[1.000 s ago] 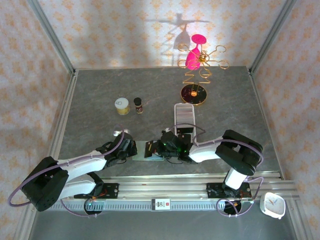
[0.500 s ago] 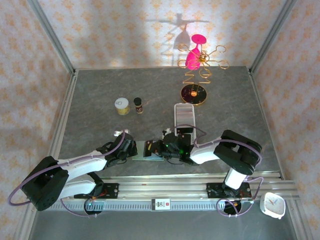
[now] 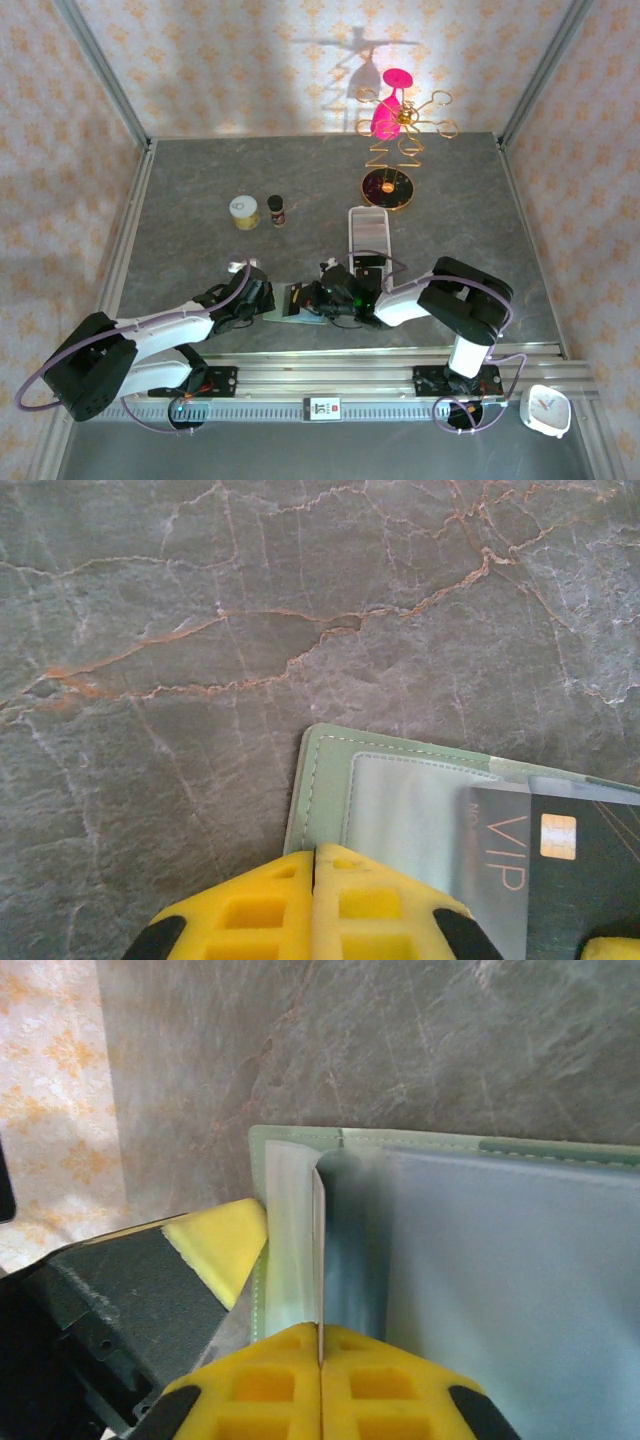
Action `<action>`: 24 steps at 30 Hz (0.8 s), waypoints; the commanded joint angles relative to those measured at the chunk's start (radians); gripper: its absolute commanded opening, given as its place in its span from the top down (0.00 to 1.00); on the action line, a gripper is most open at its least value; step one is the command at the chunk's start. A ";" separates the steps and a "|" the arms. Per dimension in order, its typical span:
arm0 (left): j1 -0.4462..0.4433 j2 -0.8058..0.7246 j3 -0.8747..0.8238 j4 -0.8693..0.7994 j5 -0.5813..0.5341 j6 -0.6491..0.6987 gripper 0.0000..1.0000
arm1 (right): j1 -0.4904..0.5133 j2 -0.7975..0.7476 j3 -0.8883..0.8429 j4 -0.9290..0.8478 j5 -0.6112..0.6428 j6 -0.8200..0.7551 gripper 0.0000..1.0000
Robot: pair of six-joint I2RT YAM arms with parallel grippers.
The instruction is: Put the credit cards into the card holder
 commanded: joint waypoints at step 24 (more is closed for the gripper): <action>-0.018 0.042 -0.033 -0.031 0.023 0.019 0.97 | 0.032 -0.057 0.169 -0.527 0.152 -0.164 0.56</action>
